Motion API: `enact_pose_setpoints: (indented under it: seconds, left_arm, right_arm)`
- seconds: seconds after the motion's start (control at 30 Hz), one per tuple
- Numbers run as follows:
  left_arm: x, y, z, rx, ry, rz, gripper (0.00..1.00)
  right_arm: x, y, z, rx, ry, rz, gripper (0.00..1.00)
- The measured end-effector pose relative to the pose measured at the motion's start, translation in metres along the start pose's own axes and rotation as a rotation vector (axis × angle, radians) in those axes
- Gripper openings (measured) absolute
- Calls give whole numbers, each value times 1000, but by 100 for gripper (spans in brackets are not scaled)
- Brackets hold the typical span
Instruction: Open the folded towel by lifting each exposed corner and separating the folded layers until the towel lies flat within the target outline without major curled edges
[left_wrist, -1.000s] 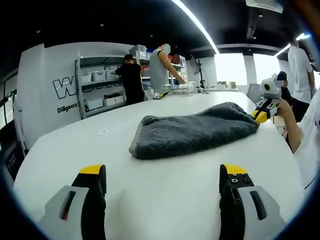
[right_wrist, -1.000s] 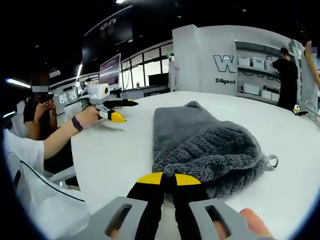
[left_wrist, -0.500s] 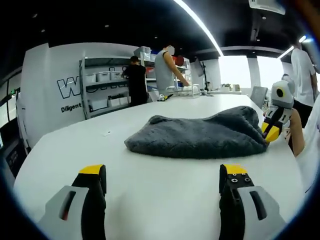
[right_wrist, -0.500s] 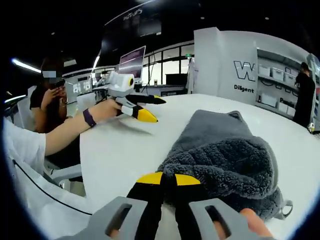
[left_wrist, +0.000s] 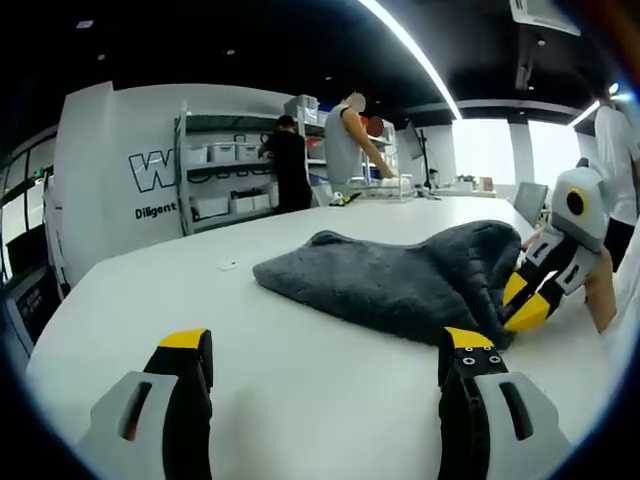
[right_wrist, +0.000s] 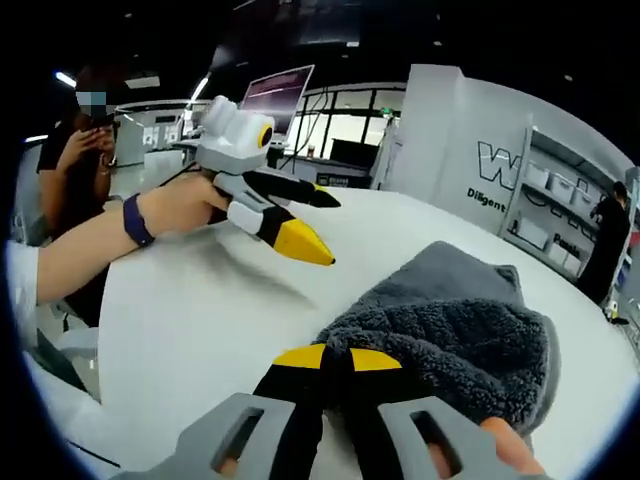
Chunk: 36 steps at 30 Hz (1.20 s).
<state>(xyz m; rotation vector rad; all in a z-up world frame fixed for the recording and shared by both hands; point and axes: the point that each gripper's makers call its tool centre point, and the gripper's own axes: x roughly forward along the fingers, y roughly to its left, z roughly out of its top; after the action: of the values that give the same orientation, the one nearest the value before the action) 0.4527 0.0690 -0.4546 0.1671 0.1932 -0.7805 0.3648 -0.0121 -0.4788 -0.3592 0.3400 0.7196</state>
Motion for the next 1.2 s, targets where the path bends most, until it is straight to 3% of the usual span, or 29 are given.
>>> enact_pose_setpoints:
  seconds: [0.33,0.6,0.87,0.93,1.0,1.07,1.17,1.2]
  left_arm:
    - [1,-5,0,3,-1,1,92]
    - [2,-5,-2,0,6,4,92]
    - [2,-7,-3,1,5,3,92]
    - [2,-7,-3,4,8,5,92]
    - [2,-8,-3,2,7,5,92]
    - [1,-8,-3,1,5,5,92]
    - [1,-8,-3,-1,3,5,92]
    - [0,-9,-2,-6,-1,4,92]
  right_arm:
    - [4,3,0,-17,1,-23,3]
    - [-14,5,5,-58,-28,16,5]
    - [-74,-2,26,7,-167,86,7]
    - [-102,-14,38,53,-239,101,9]
    - [-124,-25,41,54,-262,100,17]
    - [-138,-38,45,44,-296,82,23]
    - [-142,-43,44,44,-301,77,27]
    - [-150,-73,40,45,-326,45,29]
